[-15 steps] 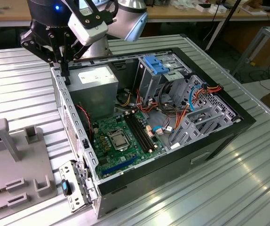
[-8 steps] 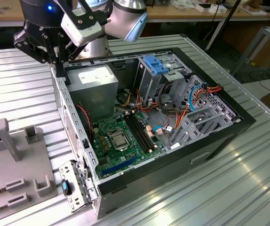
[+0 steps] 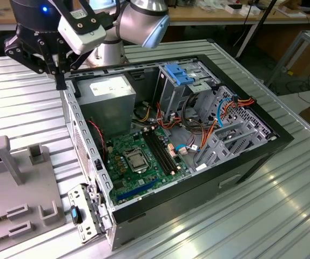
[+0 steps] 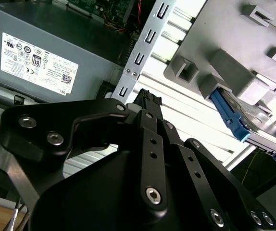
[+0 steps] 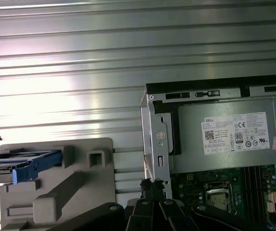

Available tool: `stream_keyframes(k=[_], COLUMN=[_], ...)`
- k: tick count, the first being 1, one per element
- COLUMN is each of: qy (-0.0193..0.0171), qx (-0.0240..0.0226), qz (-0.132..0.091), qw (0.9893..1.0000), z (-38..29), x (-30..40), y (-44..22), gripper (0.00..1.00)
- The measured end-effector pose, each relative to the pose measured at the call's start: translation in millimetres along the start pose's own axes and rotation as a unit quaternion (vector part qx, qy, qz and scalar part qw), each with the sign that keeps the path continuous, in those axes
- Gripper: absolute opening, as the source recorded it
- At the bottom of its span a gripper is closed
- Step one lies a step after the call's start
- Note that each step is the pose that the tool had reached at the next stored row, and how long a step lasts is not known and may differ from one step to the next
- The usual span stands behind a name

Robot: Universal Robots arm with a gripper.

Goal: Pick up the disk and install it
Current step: 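Reach for the disk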

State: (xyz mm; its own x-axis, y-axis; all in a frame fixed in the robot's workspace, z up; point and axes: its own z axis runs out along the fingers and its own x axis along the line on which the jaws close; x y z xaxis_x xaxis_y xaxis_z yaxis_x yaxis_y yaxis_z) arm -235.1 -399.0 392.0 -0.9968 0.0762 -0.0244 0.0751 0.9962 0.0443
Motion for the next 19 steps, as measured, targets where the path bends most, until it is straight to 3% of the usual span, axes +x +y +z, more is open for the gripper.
stream_keyframes(k=[19], qy=[0.0000], qx=[0.0000], qz=[0.000], qw=[1.0000], z=[-0.4], x=[31.3], y=[-2.4], gripper=[0.11])
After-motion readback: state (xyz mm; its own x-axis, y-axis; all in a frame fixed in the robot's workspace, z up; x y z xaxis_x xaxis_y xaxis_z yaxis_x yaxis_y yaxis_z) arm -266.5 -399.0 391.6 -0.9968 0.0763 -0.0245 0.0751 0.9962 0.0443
